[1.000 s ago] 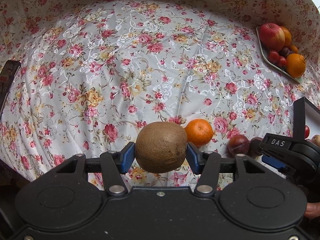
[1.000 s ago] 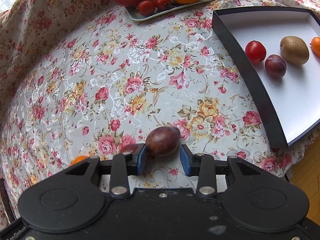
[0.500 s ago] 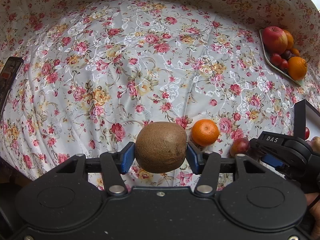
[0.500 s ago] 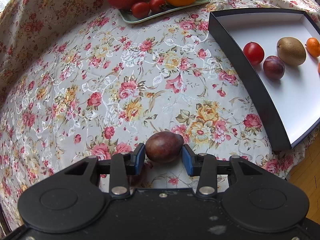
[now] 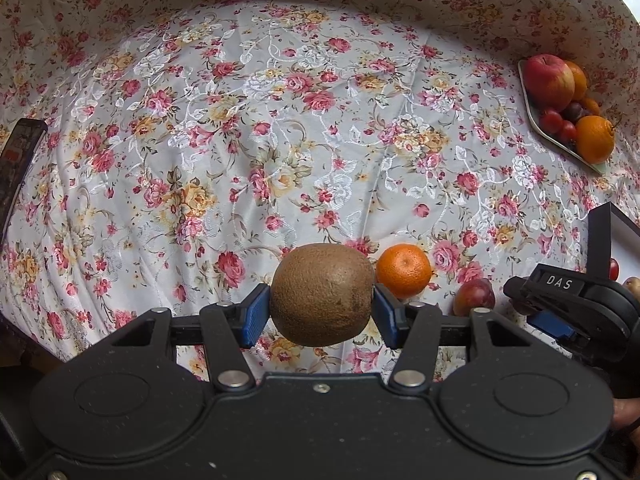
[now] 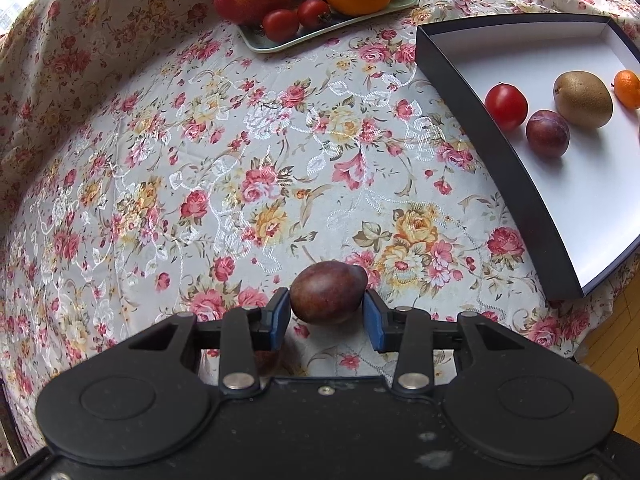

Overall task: Organize fruits
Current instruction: 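Lift the kiwi with the left tool while the right tool lifts the plum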

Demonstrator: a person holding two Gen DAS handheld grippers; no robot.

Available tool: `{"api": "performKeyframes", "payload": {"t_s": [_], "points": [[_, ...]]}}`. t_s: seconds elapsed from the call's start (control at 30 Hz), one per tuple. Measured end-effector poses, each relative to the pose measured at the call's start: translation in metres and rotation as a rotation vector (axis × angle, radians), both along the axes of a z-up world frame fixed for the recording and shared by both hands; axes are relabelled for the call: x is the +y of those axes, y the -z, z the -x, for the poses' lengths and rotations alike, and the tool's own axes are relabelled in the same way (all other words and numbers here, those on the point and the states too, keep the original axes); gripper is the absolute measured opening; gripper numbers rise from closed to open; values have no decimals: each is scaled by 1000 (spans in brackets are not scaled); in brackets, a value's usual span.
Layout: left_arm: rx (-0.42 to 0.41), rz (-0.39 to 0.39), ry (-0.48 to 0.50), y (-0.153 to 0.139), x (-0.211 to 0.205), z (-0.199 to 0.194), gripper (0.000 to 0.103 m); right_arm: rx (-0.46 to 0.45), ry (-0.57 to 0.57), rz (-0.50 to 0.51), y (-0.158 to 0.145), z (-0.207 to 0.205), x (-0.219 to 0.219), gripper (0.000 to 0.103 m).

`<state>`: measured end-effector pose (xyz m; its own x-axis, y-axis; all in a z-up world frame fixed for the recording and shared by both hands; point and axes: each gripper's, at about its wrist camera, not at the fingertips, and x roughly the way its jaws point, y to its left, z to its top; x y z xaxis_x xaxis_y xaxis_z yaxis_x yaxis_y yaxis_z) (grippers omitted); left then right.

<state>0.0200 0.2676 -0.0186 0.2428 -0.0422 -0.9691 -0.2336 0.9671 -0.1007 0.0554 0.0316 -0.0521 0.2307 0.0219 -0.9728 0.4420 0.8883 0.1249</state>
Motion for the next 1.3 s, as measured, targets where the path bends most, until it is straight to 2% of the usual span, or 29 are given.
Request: {"api": "performKeyframes", "payload": {"t_s": [0.63,1.3], "points": [[-7,-28,84,-6,-59,-12,59,-71,19,-52,-28,8,-35,42],[-11,-42,146,-9,-111,-41,59,-93,68,-62,-39,-7,-80,41]]}}
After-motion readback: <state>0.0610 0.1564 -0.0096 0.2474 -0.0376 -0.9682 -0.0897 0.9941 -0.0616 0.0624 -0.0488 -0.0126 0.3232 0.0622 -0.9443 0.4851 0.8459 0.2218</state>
